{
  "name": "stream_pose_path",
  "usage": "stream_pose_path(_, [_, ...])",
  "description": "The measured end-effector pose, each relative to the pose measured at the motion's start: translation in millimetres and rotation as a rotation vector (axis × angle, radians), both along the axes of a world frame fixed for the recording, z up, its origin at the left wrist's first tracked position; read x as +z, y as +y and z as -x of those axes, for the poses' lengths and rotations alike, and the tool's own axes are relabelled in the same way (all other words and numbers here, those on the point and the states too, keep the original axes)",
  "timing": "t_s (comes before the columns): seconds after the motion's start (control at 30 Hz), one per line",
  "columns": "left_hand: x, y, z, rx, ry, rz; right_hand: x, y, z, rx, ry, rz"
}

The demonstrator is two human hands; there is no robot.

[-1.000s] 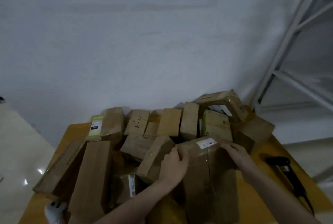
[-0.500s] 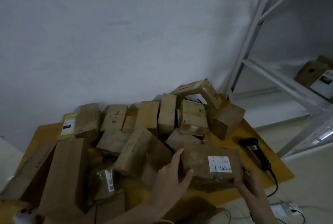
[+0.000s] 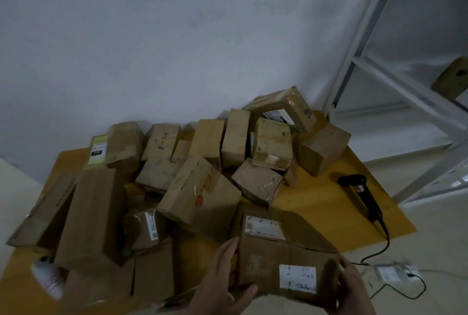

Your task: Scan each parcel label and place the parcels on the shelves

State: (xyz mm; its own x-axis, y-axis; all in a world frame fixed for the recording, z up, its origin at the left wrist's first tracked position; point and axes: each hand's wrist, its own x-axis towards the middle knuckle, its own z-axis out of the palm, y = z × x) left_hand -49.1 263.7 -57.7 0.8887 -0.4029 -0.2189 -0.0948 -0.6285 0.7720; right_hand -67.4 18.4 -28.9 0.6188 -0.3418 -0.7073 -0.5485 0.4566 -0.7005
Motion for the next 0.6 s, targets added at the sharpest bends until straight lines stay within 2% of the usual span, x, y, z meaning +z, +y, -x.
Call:
stream_pose_path(0.2, [-5.6,9.8,5.2,0.039,0.138,0.004,15.0,-1.5,0.9,0.039,0.243,-0.319])
stream_pose_path(0.33, [2.9,14.3,1.3,0.040,0.199,0.014,15.9,-9.1,-2.9,0.328,0.114,-0.172])
stream_pose_path(0.4, [6.3,15.7,-1.5,0.056,0.210,0.013,-11.1,-32.3,-2.2,0.467,0.201,-0.037])
stream_pose_path(0.47, [12.8,19.0,-8.8,0.075,0.154,-0.059,-41.3,-61.1,2.7,0.496,0.190,-0.017])
stream_pose_path(0.53, [25.4,22.2,-22.2,0.074,0.064,-0.124,-4.3,-64.2,6.0,0.548,0.161,-0.020])
stream_pose_path(0.6, [43.4,22.3,-40.0,-0.028,-0.036,-0.209,50.0,-69.1,4.7,0.664,0.087,-0.068])
